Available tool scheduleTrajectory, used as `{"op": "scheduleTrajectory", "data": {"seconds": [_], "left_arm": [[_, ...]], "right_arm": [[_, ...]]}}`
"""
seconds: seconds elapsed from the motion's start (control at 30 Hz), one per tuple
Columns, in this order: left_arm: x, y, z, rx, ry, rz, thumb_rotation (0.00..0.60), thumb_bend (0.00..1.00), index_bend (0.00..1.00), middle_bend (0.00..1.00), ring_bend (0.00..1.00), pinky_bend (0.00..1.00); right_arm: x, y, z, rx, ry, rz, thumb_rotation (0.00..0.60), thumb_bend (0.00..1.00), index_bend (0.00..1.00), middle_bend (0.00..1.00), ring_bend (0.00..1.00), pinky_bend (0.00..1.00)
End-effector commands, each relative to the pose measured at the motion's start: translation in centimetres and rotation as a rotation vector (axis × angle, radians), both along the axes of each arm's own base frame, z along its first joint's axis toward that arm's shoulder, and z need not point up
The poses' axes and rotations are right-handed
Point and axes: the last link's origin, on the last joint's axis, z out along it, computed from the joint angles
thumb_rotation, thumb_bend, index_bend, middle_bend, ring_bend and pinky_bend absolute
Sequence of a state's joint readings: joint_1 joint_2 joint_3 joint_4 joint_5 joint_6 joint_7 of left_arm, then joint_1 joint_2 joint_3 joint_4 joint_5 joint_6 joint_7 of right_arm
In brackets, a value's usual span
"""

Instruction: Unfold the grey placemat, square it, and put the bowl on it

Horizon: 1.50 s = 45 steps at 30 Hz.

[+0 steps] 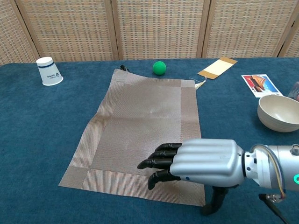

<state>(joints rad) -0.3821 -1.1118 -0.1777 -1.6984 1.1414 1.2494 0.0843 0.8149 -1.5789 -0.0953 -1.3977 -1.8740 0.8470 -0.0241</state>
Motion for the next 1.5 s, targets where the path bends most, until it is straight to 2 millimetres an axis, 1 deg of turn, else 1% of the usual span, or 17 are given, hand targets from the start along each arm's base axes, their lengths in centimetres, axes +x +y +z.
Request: {"op": "scheduleTrajectory", "data": {"seconds": [0.03, 0.4, 0.57, 0.83, 0.9, 1.0, 1.17, 1.37, 1.5], "left_arm": [[0.0, 0.0, 0.0, -0.001, 0.0, 0.0, 0.6, 0.0, 0.0, 0.0, 0.0, 0.0], [0.1, 0.0, -0.1, -0.005, -0.003, -0.004, 0.6, 0.0, 0.0, 0.0, 0.0, 0.0], [0.1, 0.0, -0.2, -0.01, -0.006, -0.006, 0.6, 0.0, 0.0, 0.0, 0.0, 0.0], [0.1, 0.0, -0.2, -0.01, -0.012, -0.005, 0.6, 0.0, 0.0, 0.0, 0.0, 0.0], [0.1, 0.0, -0.1, -0.011, -0.012, -0.005, 0.6, 0.0, 0.0, 0.0, 0.0, 0.0], [0.1, 0.0, -0.1, -0.012, -0.015, -0.005, 0.6, 0.0, 0.0, 0.0, 0.0, 0.0], [0.1, 0.0, -0.1, -0.013, -0.017, -0.005, 0.6, 0.0, 0.0, 0.0, 0.0, 0.0], [0.1, 0.0, -0.1, -0.014, -0.018, -0.006, 0.6, 0.0, 0.0, 0.0, 0.0, 0.0], [0.1, 0.0, -0.2, -0.017, -0.019, -0.007, 0.6, 0.0, 0.0, 0.0, 0.0, 0.0]], "right_arm": [[-0.2, 0.2, 0.1, 0.003, 0.002, 0.001, 0.6, 0.0, 0.24, 0.0, 0.0, 0.0], [-1.0, -0.2, 0.3, -0.019, 0.017, -0.012, 0.6, 0.0, 0.24, 0.0, 0.0, 0.0], [-1.0, -0.1, 0.1, -0.03, 0.007, -0.007, 0.6, 0.0, 0.24, 0.0, 0.0, 0.0], [-0.9, -0.8, -0.2, -0.053, 0.0, -0.029, 0.6, 0.02, 0.24, 0.0, 0.0, 0.0], [-1.0, -0.8, -0.2, -0.056, 0.004, -0.025, 0.6, 0.04, 0.25, 0.0, 0.0, 0.0], [-0.9, -0.7, -0.3, -0.057, 0.002, -0.022, 0.6, 0.12, 0.25, 0.0, 0.0, 0.0], [-0.7, -0.8, -0.2, -0.059, -0.013, -0.033, 0.6, 0.28, 0.25, 0.0, 0.0, 0.0], [-0.8, -1.2, -0.1, -0.077, -0.017, -0.035, 0.6, 0.45, 0.25, 0.0, 0.0, 0.0], [-0.9, -1.3, -0.1, -0.084, -0.019, -0.04, 0.6, 0.49, 0.26, 0.0, 0.0, 0.0]]}}
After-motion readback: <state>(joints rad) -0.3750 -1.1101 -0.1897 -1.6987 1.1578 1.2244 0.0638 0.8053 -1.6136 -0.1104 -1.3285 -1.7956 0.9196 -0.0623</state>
